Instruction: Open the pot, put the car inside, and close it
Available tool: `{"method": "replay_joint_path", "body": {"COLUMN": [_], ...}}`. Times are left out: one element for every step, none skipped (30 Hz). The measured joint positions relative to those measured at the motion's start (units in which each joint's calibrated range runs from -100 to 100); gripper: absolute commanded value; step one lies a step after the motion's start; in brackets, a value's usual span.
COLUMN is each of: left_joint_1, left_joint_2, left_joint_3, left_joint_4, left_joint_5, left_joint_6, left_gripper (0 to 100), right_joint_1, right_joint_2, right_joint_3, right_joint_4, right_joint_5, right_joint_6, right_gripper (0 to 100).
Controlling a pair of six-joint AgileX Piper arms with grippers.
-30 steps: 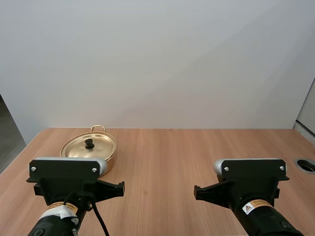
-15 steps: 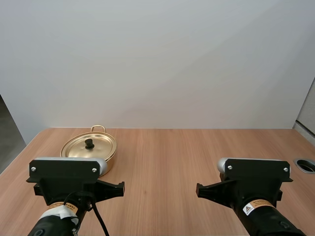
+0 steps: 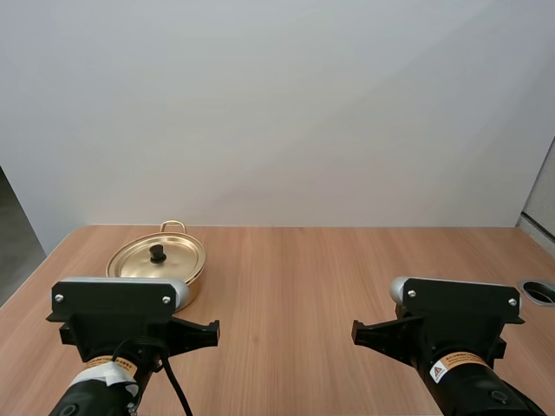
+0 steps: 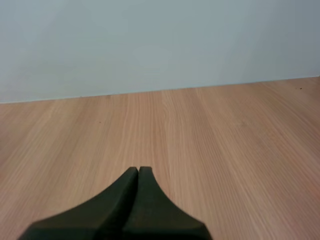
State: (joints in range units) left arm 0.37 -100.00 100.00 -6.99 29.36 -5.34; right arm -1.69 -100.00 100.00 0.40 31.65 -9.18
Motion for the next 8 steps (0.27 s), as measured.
{"method": "replay_joint_path", "body": {"left_joint_1": [0.0, 0.0, 0.0, 0.0, 0.0, 0.0, 0.0, 0.0], "left_joint_2": [0.0, 0.0, 0.0, 0.0, 0.0, 0.0, 0.0, 0.0], "left_joint_3": [0.0, 0.0, 0.0, 0.0, 0.0, 0.0, 0.0, 0.0], "left_joint_4": [0.0, 0.0, 0.0, 0.0, 0.0, 0.0, 0.0, 0.0], "left_joint_5": [0.0, 0.0, 0.0, 0.0, 0.0, 0.0, 0.0, 0.0], "left_joint_6": [0.0, 0.0, 0.0, 0.0, 0.0, 0.1, 0.1, 0.1], "left_gripper": [0, 0, 0, 0, 0, 0, 0, 0], "right_joint_1": [0.0, 0.0, 0.0, 0.0, 0.0, 0.0, 0.0, 0.0], "right_joint_2": [0.0, 0.0, 0.0, 0.0, 0.0, 0.0, 0.0, 0.0], "right_joint_3": [0.0, 0.0, 0.0, 0.0, 0.0, 0.0, 0.0, 0.0], "right_joint_4": [0.0, 0.0, 0.0, 0.0, 0.0, 0.0, 0.0, 0.0], "right_joint_5": [0.0, 0.0, 0.0, 0.0, 0.0, 0.0, 0.0, 0.0], "right_joint_6": [0.0, 0.0, 0.0, 0.0, 0.0, 0.0, 0.0, 0.0], "right_gripper": [0, 0, 0, 0, 0, 0, 0, 0]}}
